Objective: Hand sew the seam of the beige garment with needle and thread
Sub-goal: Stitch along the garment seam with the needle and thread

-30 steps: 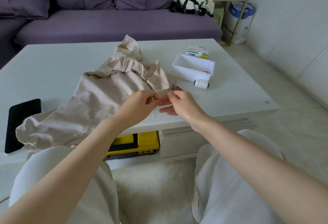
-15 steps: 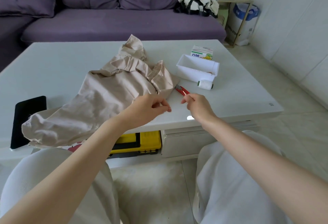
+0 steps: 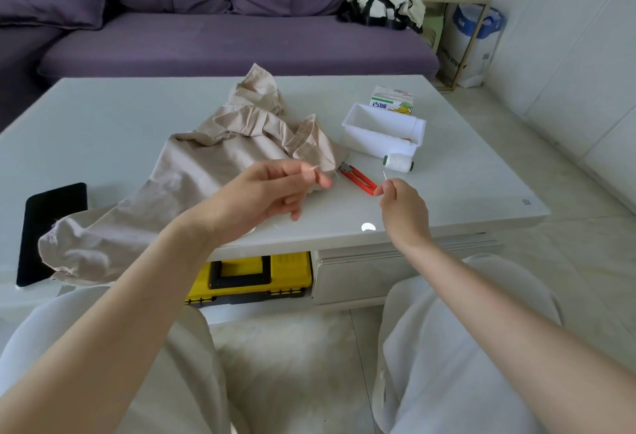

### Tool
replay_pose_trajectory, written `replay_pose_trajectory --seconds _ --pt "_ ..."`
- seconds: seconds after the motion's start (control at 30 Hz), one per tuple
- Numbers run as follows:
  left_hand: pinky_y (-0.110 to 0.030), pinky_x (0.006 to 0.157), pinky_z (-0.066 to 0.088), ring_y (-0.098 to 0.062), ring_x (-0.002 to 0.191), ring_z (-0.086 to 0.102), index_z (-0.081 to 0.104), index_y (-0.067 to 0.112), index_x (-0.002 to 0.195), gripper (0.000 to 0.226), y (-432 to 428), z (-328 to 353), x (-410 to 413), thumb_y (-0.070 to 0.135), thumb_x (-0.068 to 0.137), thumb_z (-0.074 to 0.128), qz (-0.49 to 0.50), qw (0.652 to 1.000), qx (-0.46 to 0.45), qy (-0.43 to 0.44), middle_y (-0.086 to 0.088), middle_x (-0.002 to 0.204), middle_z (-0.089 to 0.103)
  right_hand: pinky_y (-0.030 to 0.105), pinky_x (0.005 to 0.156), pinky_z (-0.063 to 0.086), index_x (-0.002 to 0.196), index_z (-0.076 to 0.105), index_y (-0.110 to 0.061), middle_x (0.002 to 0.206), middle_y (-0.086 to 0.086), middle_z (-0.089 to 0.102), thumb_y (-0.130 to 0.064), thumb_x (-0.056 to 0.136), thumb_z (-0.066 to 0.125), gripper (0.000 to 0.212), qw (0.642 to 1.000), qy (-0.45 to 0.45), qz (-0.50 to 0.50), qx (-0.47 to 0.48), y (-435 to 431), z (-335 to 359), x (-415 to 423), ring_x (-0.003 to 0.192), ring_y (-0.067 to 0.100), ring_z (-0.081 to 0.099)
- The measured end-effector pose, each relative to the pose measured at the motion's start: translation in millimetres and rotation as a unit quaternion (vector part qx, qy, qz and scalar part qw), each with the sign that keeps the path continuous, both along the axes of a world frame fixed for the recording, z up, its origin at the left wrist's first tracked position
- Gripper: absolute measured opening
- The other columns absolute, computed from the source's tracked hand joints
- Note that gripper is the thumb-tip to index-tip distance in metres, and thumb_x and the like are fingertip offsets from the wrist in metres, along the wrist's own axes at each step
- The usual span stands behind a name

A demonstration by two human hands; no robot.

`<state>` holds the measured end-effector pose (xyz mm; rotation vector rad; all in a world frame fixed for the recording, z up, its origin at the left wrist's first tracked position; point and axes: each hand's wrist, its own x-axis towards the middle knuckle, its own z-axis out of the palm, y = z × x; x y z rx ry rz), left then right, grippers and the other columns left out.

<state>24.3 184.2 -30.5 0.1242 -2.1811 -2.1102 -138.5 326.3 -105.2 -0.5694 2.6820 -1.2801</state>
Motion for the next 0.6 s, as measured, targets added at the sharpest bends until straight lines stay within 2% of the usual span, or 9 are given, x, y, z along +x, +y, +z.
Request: replay_pose_trajectory --seconds 0.07,0.13,0.23,0.3,0.33,0.37,0.4,0.47,0.6 --pt "-0.017 0.057 0.037 -0.011 0.055 0.031 0.069 0.014 0.095 0.022 0 -3 -2 0.018 0.097 0.047 0.033 0.989 -0.137 -0.051 0.01 0.054 0.041 0.029 0.072 0.038 0.084 0.053 -0.014 0.08 -0.003 0.062 -0.013 0.1 0.029 0.029 0.998 0.024 0.021 -0.05 -1 5 9 0.08 0.02 0.057" --pt "-0.015 0.051 0.03 -0.01 0.051 0.029 0.072 0.021 0.094 0.023 1 -6 -6 0.022 0.097 0.05 0.027 0.962 -0.254 -0.098 0.002 0.054 0.031 0.028 0.081 0.045 0.085 0.055 -0.011 0.081 -0.006 0.064 -0.016 0.103 0.03 0.031 0.991 0.019 0.065 -0.111 -6 12 21 0.083 0.014 0.062" --pt "-0.014 0.044 0.026 -0.007 0.041 0.031 0.072 0.023 0.093 0.023 6 -11 -13 0.023 0.097 0.049 0.005 0.923 -0.356 -0.146 0.004 0.052 0.032 0.02 0.083 0.046 0.085 0.057 -0.01 0.084 -0.009 0.064 -0.015 0.103 0.032 0.032 0.978 -0.018 0.13 -0.165 -18 21 42 0.087 0.011 0.062" --pt "-0.012 0.048 0.029 -0.002 0.043 0.038 0.072 0.02 0.092 0.023 9 -13 -18 0.023 0.097 0.049 0.02 0.9 -0.407 -0.154 0.007 0.053 0.038 0.028 0.077 0.051 0.079 0.055 -0.011 0.077 -0.001 0.065 -0.014 0.102 0.032 0.033 0.973 -0.041 0.164 -0.16 -24 23 51 0.079 0.018 0.065" --pt "-0.014 0.049 0.029 -0.002 0.044 0.039 0.072 0.018 0.091 0.024 10 -14 -19 0.024 0.097 0.049 0.031 0.895 -0.417 -0.152 0.008 0.053 0.04 0.033 0.071 0.052 0.076 0.054 -0.012 0.071 0.002 0.063 -0.014 0.102 0.032 0.033 0.97 -0.06 0.18 -0.149 -26 23 55 0.07 0.02 0.063" --pt "-0.014 0.048 0.03 -0.002 0.044 0.039 0.071 0.016 0.088 0.025 9 -14 -20 0.024 0.096 0.05 0.042 0.897 -0.413 -0.151 0.009 0.052 0.042 0.032 0.063 0.051 0.074 0.052 -0.013 0.066 0.002 0.06 -0.014 0.101 0.032 0.033 0.969 -0.076 0.197 -0.13 -27 22 57 0.059 0.016 0.059" --pt "-0.013 0.048 0.031 -0.002 0.043 0.039 0.071 0.015 0.086 0.025 9 -13 -19 0.024 0.096 0.05 0.05 0.903 -0.4 -0.148 0.009 0.05 0.044 0.025 0.056 0.047 0.073 0.051 -0.014 0.063 0.0 0.057 -0.015 0.101 0.033 0.033 0.969 -0.075 0.211 -0.101 -27 21 57 0.052 0.01 0.053" --pt "-0.012 0.047 0.032 -0.004 0.043 0.036 0.068 0.017 0.082 0.026 6 -13 -17 0.027 0.096 0.049 0.057 0.906 -0.393 -0.145 0.009 0.052 0.043 0.014 0.048 0.035 0.075 0.052 -0.016 0.064 -0.005 0.052 -0.016 0.101 0.033 0.032 0.974 -0.03 0.22 -0.041 -25 18 56 0.051 0.006 0.045" --pt "-0.013 0.048 0.032 -0.005 0.046 0.035 0.066 0.019 0.082 0.021 -4 -15 -11 0.023 0.095 0.051 0.065 0.905 -0.396 -0.145 0.005 0.061 0.044 0.016 0.045 0.029 0.087 0.055 -0.016 0.062 -0.009 0.046 -0.012 0.1 0.035 0.025 0.982 0.029 0.188 -0.018 -19 16 45 0.052 0.006 0.041"
